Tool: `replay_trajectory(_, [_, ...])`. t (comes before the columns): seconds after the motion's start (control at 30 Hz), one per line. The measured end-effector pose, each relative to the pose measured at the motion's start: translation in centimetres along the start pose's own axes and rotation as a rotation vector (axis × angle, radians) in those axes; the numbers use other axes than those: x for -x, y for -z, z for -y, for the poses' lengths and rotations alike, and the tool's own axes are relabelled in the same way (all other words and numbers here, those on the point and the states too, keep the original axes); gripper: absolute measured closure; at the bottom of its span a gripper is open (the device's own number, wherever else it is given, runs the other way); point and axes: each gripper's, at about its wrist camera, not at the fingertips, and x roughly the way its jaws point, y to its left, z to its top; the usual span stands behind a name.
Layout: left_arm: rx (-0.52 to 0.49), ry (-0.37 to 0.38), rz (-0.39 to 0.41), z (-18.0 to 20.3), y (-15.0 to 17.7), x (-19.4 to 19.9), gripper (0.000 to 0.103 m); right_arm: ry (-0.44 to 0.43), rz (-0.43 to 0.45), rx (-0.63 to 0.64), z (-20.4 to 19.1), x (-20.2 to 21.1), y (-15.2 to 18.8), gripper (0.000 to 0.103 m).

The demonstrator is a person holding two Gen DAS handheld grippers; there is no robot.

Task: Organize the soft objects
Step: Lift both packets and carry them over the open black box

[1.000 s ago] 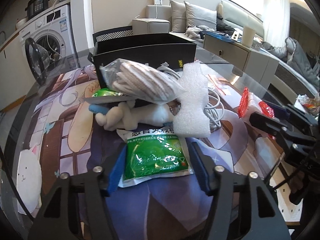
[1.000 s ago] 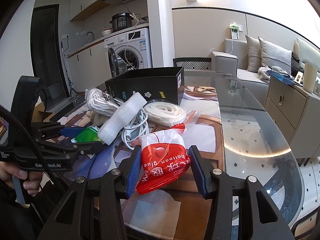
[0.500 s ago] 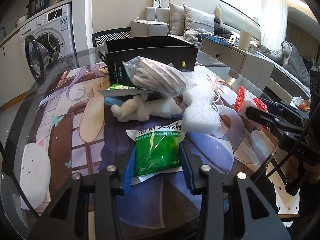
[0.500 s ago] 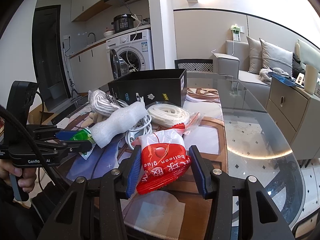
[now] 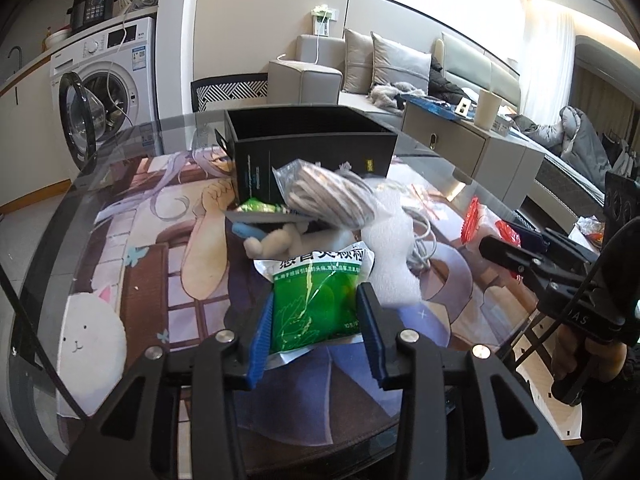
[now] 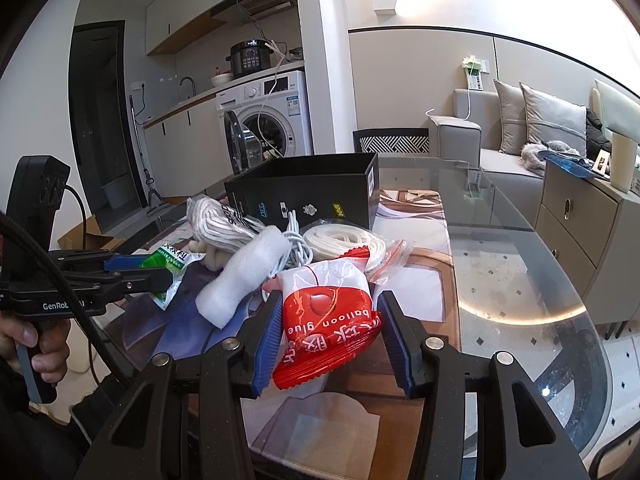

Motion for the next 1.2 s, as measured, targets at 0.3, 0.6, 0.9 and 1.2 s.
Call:
replay_trajectory(0.3, [0.005,-0.013,0.059,-0.1,-1.4,1.7,0.064,-0.020,0.039,-0.009,-0.2,0.9,-1.3,0.055])
replay_trajectory(0.6, [-0.010,-0.012,0.125,0.1,-3.7,2.5,0.064,-0.035,0.070,0.001,-0.6,1.3,-3.1,0.055])
replay_trajectory(0.9, [-0.013,-0.011,0.171,0.0,-6.0,2.6,0.064,-0.051,0.090,0.007,-1.0,1.1,-5.3,0.055])
replay_trajectory(1.2, [0.017,-0.021,0.244,-0.7,-8.5,2.7,0.064,-0.061,0.118,0.012,-1.2,0.3,-8.3,0.055])
